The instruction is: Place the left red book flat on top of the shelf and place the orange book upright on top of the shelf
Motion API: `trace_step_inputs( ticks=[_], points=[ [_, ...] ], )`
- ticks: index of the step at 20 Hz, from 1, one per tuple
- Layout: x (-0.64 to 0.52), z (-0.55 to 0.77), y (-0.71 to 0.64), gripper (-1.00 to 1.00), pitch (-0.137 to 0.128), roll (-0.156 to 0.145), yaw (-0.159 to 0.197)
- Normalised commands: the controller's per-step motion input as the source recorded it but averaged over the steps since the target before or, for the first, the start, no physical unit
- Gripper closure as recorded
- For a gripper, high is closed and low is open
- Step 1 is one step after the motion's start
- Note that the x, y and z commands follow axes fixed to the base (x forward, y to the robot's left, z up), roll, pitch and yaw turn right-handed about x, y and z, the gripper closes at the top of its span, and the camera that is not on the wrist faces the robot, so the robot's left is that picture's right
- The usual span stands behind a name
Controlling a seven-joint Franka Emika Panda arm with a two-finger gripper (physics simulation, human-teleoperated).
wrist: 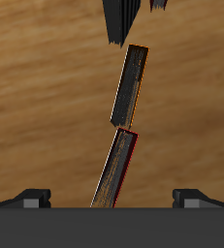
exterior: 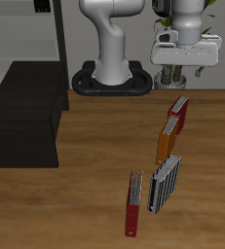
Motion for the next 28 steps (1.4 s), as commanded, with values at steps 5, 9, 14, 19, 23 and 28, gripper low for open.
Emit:
trace_step_inputs(
  ticks=[5,9,14,19,23,28],
  points=[
    [0.0,-0.16,0.24,-1.0,0.01,0.01,-0.064],
    [0.03,-0.2,0.14,-1.0,0.005,0.02,-0.043],
    [0.01,-0.28,0.01,-1.0,-0.049,-0.005,-0.047],
    [0.08,-0.21,-0.08,-1.0,0.007,-0.041,-0.027],
    [0.09,-0.22,-0.18,-1.0,0.044,-0.029,-0.046],
    [0.03,-0.15,-0.06,-1.0,0.017,-0.001,0.012]
  ],
)
